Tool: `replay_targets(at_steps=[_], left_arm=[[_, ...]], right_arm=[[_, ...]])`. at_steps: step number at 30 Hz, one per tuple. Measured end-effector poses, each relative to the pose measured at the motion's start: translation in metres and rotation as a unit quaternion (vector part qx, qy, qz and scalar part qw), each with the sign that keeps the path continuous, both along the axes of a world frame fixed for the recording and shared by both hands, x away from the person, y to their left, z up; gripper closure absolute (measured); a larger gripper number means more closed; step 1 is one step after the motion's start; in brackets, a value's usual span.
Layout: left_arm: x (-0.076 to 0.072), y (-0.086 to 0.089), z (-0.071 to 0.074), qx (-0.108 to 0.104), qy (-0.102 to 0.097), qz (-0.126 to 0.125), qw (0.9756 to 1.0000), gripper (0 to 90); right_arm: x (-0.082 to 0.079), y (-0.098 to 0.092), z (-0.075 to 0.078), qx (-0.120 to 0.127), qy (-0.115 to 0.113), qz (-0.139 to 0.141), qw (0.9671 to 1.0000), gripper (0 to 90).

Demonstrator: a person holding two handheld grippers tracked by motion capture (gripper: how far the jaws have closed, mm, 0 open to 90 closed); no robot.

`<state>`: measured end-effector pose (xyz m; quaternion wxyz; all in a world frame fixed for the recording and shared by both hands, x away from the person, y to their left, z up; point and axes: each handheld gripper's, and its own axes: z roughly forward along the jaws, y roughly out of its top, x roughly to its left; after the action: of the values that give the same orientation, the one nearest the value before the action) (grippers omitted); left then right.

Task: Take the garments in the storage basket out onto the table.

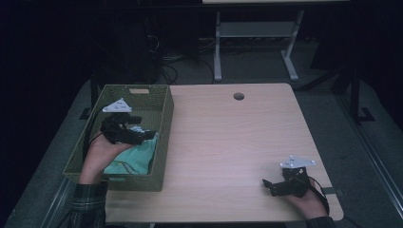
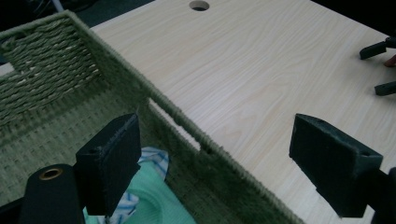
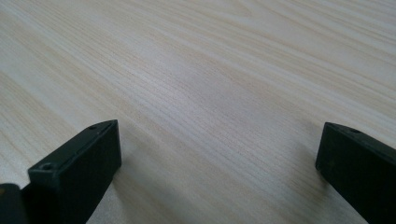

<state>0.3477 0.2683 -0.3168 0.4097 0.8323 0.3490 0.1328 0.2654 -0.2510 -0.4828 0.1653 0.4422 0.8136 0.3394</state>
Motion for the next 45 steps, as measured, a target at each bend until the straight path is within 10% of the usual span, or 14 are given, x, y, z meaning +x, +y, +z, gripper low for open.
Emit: replay_targets(at_steps=[45], left_arm=[[0.021,0.045,-0.045,0.060,0.025,0.054,0.9964,21.0]], right_arm=[[0.000,0.000,0.000,-0.001,-0.001,0.003,1.0000,0.0]])
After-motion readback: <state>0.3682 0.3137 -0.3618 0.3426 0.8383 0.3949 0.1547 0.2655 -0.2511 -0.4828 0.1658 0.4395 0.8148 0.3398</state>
